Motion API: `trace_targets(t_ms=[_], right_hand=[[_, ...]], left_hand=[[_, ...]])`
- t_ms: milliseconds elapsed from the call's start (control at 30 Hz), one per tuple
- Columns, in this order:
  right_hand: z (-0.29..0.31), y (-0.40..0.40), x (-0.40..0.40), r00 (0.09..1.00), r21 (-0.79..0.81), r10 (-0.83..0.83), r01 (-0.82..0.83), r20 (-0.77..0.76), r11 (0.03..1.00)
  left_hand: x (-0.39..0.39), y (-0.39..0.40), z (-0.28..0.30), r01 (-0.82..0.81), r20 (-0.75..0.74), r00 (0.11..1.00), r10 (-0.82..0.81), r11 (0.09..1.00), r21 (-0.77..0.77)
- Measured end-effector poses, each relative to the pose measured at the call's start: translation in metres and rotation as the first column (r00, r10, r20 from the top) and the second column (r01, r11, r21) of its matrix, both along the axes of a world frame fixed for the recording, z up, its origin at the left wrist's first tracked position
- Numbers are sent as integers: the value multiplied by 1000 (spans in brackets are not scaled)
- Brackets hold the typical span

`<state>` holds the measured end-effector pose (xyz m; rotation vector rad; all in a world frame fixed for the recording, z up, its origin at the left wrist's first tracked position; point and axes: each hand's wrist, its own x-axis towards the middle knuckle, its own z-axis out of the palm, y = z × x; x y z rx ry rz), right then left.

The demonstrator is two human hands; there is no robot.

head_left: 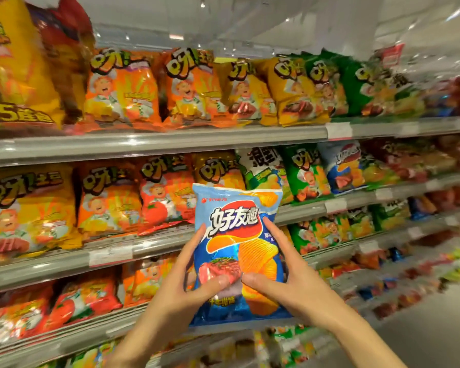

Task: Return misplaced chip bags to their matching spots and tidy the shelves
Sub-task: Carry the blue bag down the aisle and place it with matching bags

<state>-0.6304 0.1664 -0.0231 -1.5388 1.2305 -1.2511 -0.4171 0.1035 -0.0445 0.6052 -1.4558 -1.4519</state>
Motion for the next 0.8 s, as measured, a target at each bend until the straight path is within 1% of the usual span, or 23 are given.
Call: trace_targets(t_ms=[67, 200, 267, 433, 533, 600, 700, 800], right_hand=[[1, 8, -39, 999, 21, -41, 40, 23, 999], [3, 21, -112, 991, 21, -135, 135, 12, 991], [4, 27, -144, 983, 31, -184, 184, 25, 983], [7, 26, -223, 957, 46, -284, 287, -55, 957], [7, 13, -272, 939, 55, -326, 334, -111, 941], [7, -1, -306, 928, 58, -350, 360, -129, 931], [10, -29, -356, 920, 47, -357, 368, -164, 929], [11, -53, -403, 918, 14, -363, 370, -161, 929]], left_hand=[[-42, 1, 1, 61, -6, 998, -60, 998, 34], [-121, -1, 5, 184, -23, 983, -182, 977, 112], [-159, -6, 7, 213, -14, 977, -213, 970, 116], [-248, -31, 4, 275, 46, 960, -278, 960, 58], [-302, -51, -1, 313, 116, 944, -308, 949, -30], [-339, -69, -6, 332, 145, 936, -321, 942, -59], [-389, -96, -6, 318, 218, 931, -293, 944, -90], [-433, -116, 1, 278, 247, 939, -240, 951, -134]])
